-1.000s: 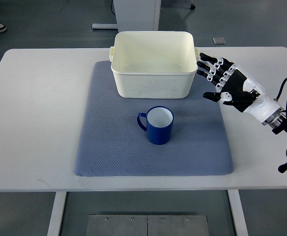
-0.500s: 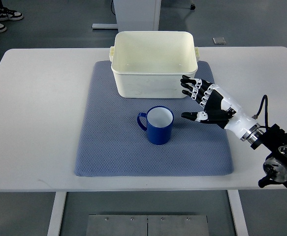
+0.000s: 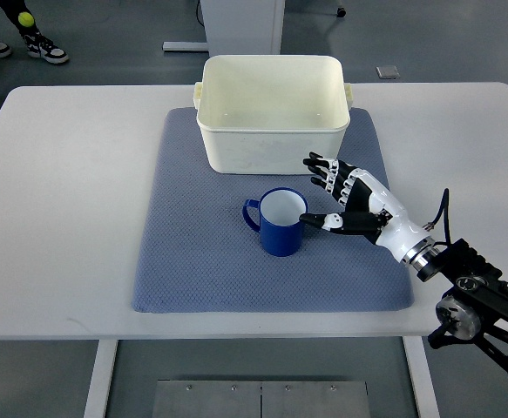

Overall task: Place cup in box with right hand
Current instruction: 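Close the right hand's fingers around the blue mug's body, then lift the blue mug with the right hand above the cream box, then lower the held mug into the cream box with the right hand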

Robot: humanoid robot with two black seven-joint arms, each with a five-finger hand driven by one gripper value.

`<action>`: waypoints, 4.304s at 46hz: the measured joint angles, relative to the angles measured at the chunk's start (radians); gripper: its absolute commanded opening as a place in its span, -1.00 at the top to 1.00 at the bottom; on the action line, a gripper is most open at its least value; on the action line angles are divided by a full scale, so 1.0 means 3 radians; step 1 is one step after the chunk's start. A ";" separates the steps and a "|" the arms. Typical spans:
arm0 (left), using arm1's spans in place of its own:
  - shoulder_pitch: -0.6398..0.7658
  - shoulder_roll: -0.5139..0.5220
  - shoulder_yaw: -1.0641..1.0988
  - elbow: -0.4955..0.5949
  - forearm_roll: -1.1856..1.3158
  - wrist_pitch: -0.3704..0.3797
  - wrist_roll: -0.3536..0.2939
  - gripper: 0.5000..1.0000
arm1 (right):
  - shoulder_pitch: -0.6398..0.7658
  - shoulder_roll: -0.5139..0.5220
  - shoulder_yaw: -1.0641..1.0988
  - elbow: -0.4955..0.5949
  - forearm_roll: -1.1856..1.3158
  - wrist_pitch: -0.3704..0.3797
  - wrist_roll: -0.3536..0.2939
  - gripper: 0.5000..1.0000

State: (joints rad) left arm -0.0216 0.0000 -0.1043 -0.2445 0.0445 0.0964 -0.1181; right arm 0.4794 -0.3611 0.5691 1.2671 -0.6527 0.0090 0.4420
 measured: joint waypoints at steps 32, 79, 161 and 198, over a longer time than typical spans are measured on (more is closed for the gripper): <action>-0.0004 0.0000 0.0000 0.0002 0.0001 0.0001 0.0000 -1.00 | 0.0023 0.0347 -0.0307 -0.0259 -0.0044 -0.0454 0.0077 -0.89; -0.0001 0.0000 0.0000 0.0001 0.0001 -0.0001 0.0000 -1.00 | 0.0116 0.0577 -0.0430 -0.0399 -0.0044 -0.0500 0.0087 -0.80; -0.0004 0.0000 0.0000 0.0000 0.0001 0.0000 0.0000 -1.00 | 0.1637 -0.0857 -0.0694 0.0231 0.0861 -0.0393 0.0059 1.00; -0.0001 0.0000 0.0000 0.0000 0.0000 0.0001 0.0000 -1.00 | 0.2292 0.0193 -0.1031 -0.1019 0.1063 -0.0460 -0.0301 1.00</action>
State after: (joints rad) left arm -0.0220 0.0000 -0.1043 -0.2445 0.0446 0.0966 -0.1180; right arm 1.1670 -0.3033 0.2599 0.9613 -0.3339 -0.1291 0.3518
